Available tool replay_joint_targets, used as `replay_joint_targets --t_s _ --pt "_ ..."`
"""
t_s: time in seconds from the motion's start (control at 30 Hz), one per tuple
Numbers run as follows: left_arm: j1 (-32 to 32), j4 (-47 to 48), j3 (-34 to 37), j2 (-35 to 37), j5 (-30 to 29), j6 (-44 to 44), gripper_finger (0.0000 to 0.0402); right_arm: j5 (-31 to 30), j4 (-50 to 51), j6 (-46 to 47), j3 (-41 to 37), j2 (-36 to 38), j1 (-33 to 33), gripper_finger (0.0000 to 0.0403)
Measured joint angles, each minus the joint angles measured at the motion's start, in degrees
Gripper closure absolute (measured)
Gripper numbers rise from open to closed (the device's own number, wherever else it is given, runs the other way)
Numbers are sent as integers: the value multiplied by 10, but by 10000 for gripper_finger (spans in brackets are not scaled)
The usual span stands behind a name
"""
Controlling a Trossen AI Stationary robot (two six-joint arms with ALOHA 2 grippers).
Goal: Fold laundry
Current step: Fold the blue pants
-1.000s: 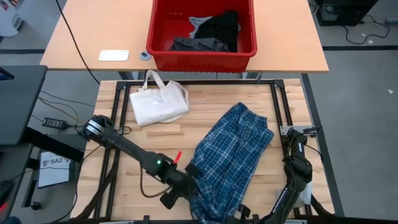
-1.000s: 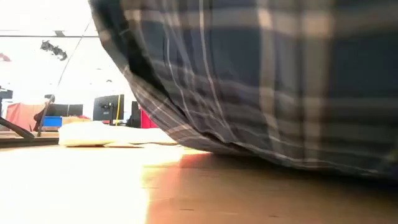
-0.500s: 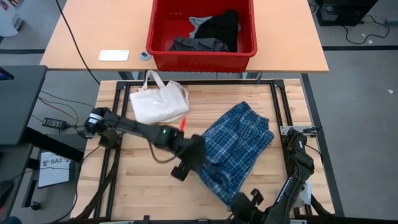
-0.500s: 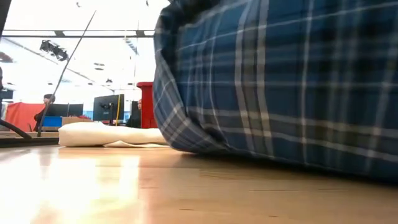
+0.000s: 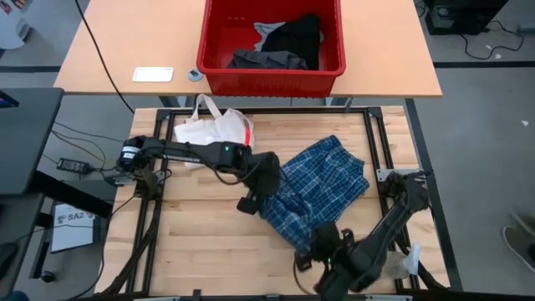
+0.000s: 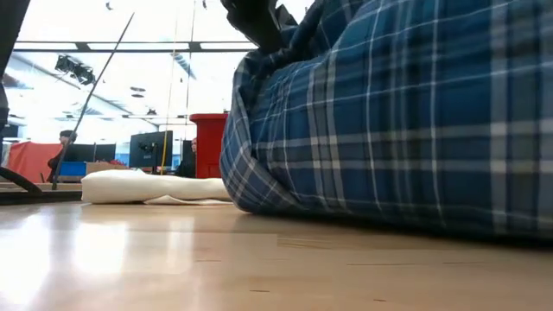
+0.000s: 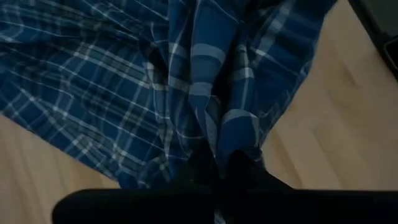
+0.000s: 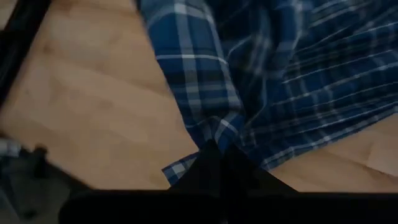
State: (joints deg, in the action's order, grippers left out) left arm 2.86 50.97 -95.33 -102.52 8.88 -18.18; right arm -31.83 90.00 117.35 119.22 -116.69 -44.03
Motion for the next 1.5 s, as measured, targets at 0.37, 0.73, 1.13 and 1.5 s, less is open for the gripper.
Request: replay_joint_targets --t_s 0.37,0.73,1.13,1.5 --pt "-73 -64 0 -27 1 -39 396 155 0 12 -171 95 62 398" --pt "-114 -142 1 -117 24 -72 392 201 -75 -37 -328 133 111 399" --pt "-144 -217 1 -184 6 -110 269 215 -152 -3 -476 133 143 373" --pt "-145 -219 0 -137 -59 -110 125 238 -165 41 -473 159 141 188"
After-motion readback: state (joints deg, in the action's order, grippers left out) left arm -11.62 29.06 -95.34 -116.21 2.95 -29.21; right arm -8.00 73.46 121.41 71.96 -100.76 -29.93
